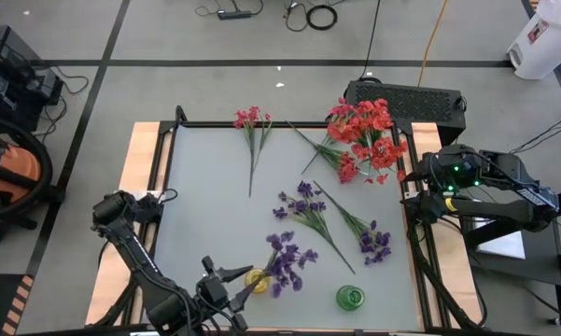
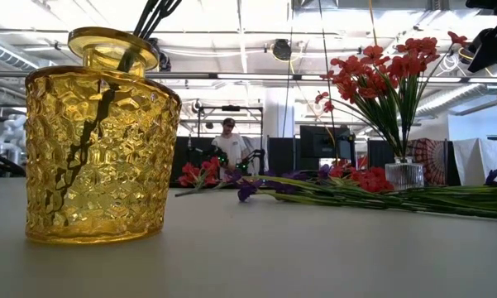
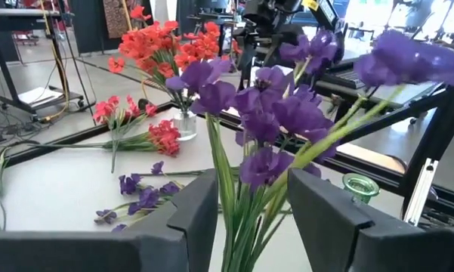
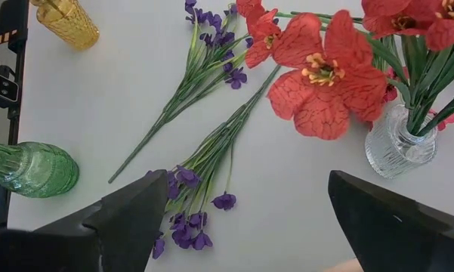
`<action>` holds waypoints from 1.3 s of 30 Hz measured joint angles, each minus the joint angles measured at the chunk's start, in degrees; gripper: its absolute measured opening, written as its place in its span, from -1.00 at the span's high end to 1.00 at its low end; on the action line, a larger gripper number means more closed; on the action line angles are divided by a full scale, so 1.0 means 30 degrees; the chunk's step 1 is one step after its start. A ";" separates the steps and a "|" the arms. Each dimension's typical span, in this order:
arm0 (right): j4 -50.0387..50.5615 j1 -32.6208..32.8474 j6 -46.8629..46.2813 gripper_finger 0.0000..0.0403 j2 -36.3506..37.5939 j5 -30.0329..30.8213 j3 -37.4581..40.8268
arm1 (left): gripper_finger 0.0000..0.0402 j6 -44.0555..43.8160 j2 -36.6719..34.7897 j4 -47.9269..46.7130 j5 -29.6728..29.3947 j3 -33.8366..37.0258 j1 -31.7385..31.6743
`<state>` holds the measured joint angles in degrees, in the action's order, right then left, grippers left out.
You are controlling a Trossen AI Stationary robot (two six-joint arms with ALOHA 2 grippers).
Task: Sort flowers into vase by color
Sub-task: Put the right purple flower into the yellow transparent vase
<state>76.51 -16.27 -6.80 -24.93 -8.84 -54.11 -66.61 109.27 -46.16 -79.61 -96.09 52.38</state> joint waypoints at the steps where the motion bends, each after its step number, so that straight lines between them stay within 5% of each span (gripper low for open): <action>1: 0.0000 0.0000 0.0004 -0.77 0.0000 0.0000 0.0000 | 0.17 0.0000 -0.0052 -0.0011 0.0000 0.0000 0.0000; 14: 0.0000 0.0000 0.0002 -0.77 0.0002 0.0000 0.0000 | 0.17 0.1266 -0.1423 -0.0281 -0.2183 -0.0007 -0.1130; 25: -0.0004 0.0000 0.0004 -0.77 0.0000 0.0000 0.0000 | 0.17 0.3542 -0.2680 -0.0215 -0.2014 -0.0022 -0.3762; 39: -0.0006 0.0000 0.0003 -0.77 0.0000 0.0000 0.0000 | 0.17 0.7303 -0.3213 -0.0084 0.2949 -0.0022 -0.7592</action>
<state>76.49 -16.27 -6.79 -24.93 -8.84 -54.11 -44.70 99.63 -46.41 -70.77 -96.16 29.60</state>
